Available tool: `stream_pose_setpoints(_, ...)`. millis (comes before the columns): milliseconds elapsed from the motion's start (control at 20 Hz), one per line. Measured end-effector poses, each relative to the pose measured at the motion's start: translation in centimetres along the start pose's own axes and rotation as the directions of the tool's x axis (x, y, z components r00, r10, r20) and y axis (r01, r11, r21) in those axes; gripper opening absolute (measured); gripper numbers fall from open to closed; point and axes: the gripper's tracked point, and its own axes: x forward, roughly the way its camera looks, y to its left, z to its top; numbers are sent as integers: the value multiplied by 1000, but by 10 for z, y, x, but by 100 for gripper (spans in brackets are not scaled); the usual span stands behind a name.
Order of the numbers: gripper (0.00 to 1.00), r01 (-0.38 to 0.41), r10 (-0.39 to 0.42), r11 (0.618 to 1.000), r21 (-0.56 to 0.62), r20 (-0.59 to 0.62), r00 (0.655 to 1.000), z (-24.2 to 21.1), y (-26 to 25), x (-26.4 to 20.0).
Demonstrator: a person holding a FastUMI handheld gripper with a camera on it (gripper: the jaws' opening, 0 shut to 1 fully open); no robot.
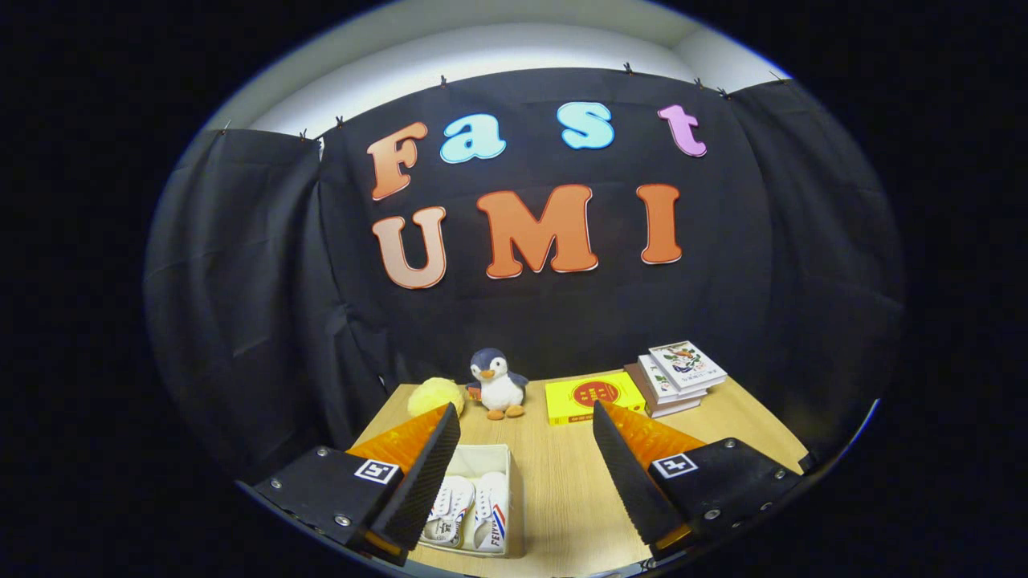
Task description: Open the storage box then place both shoes into the box .Put the left shoe in first, then the right shoe, with the right side of both shoes facing outward in a uniform manner.
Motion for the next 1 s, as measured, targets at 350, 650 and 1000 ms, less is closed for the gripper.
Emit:
stream_pose_setpoints(350,98,60,-61,998,12,103,993,16,-40,-35)
stream_pose_setpoints(650,98,94,-96,995,22,107,990,12,-60,-37)
stream_pose_setpoints(1000,98,79,-80,997,16,86,993,3,-55,-34)
